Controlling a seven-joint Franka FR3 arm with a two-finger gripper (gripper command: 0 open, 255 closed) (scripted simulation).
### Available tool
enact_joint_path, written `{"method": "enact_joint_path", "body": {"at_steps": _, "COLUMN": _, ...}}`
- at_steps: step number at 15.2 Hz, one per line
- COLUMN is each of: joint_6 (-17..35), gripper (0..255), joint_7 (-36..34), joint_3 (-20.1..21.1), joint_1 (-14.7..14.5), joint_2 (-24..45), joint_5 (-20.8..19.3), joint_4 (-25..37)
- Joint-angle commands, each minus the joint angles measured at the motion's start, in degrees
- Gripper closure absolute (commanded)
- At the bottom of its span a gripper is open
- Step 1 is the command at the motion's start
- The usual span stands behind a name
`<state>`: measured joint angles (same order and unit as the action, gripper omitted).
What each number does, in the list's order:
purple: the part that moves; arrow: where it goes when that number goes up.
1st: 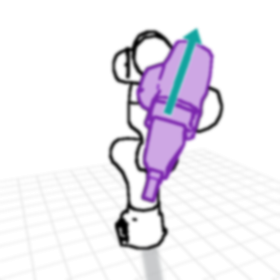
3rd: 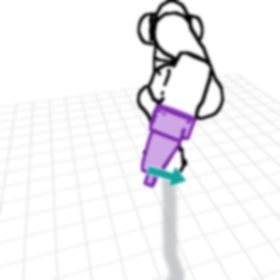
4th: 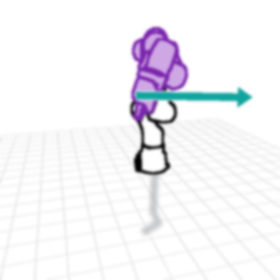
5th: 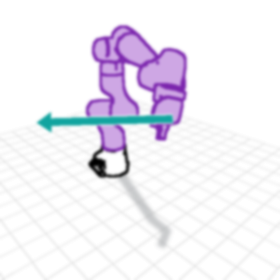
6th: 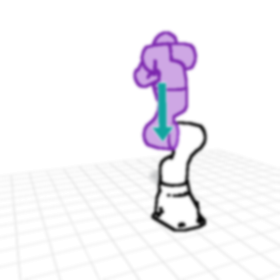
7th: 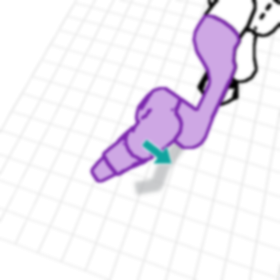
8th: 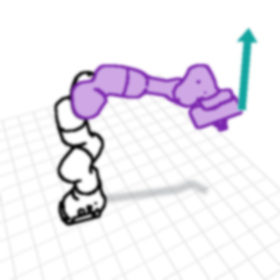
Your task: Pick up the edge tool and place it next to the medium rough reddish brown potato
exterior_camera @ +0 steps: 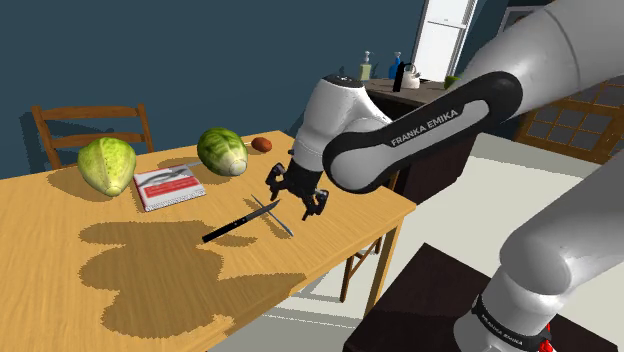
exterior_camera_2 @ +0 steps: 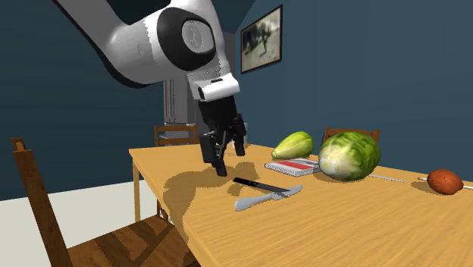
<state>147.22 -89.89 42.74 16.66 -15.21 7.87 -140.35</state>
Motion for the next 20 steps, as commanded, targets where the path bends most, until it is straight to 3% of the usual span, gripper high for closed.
{"method": "enact_joint_path", "body": {"at_steps": 1, "joint_6": 2.65, "gripper": 0, "joint_7": -10.71, "joint_3": 5.21, "joint_1": 4.58, "joint_2": 4.92, "joint_5": -6.14, "joint_4": 2.69}}
{"method": "enact_joint_path", "body": {"at_steps": 3, "joint_6": 4.04, "gripper": 0, "joint_7": -23.50, "joint_3": 10.38, "joint_1": 9.80, "joint_2": 11.47, "joint_5": -16.83, "joint_4": 6.34}}
{"method": "enact_joint_path", "body": {"at_steps": 5, "joint_6": 3.37, "gripper": 0, "joint_7": -38.39, "joint_3": 12.46, "joint_1": 11.83, "joint_2": 19.50, "joint_5": -31.01, "joint_4": 10.92}}
{"method": "enact_joint_path", "body": {"at_steps": 6, "joint_6": 2.43, "gripper": 0, "joint_7": -44.92, "joint_3": 11.13, "joint_1": 10.30, "joint_2": 23.28, "joint_5": -37.09, "joint_4": 13.44}}
{"method": "enact_joint_path", "body": {"at_steps": 8, "joint_6": 0.73, "gripper": 0, "joint_7": -54.63, "joint_3": 6.09, "joint_1": 4.79, "joint_2": 29.17, "joint_5": -44.92, "joint_4": 18.48}}
{"method": "enact_joint_path", "body": {"at_steps": 10, "joint_6": 0.27, "gripper": 0, "joint_7": -58.65, "joint_3": 3.31, "joint_1": 1.92, "joint_2": 32.17, "joint_5": -48.29, "joint_4": 20.98}}
{"method": "enact_joint_path", "body": {"at_steps": 16, "joint_6": 1.37, "gripper": 0, "joint_7": -62.27, "joint_3": -0.45, "joint_1": -1.30, "joint_2": 37.14, "joint_5": -54.07, "joint_4": 23.17}}
{"method": "enact_joint_path", "body": {"at_steps": 20, "joint_6": 1.48, "gripper": 0, "joint_7": -62.57, "joint_3": -0.81, "joint_1": -1.60, "joint_2": 37.60, "joint_5": -54.56, "joint_4": 23.40}}
